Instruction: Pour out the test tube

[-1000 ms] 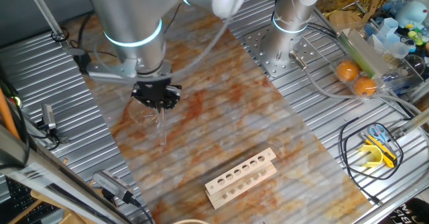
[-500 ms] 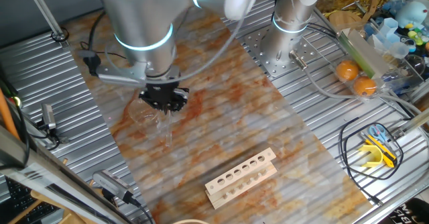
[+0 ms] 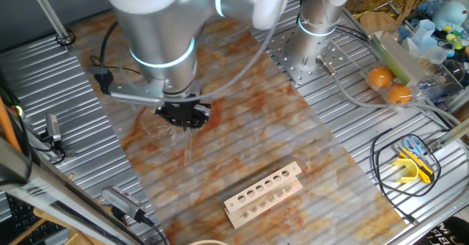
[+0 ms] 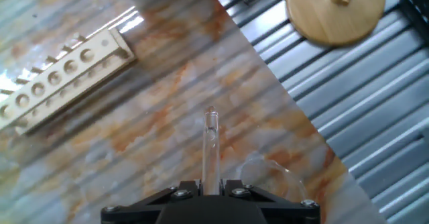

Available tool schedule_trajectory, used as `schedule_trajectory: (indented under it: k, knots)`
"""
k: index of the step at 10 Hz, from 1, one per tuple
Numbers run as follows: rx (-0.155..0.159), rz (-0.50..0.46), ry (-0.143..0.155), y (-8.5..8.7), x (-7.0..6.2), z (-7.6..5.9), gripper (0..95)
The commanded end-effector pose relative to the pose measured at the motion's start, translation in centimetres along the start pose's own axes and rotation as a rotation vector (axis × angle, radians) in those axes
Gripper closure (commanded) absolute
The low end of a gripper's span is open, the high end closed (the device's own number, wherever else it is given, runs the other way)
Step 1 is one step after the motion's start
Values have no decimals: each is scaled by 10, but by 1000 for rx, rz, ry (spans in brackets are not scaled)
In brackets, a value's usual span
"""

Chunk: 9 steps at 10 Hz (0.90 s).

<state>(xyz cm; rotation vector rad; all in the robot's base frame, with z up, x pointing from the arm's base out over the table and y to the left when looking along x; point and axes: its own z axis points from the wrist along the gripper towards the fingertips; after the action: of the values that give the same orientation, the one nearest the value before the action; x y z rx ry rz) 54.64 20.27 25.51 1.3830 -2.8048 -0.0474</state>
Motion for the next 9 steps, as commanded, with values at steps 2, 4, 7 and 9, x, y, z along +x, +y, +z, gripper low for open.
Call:
schedule_trajectory:
  k: [2,4,7,9]
  knots:
    - [2,-41,10,1,0,0,950]
    - [18,-112,33,0,0,1,950]
    - [34,-161,37,0,1,1,950]
    - [40,-258,35,0,1,1,950]
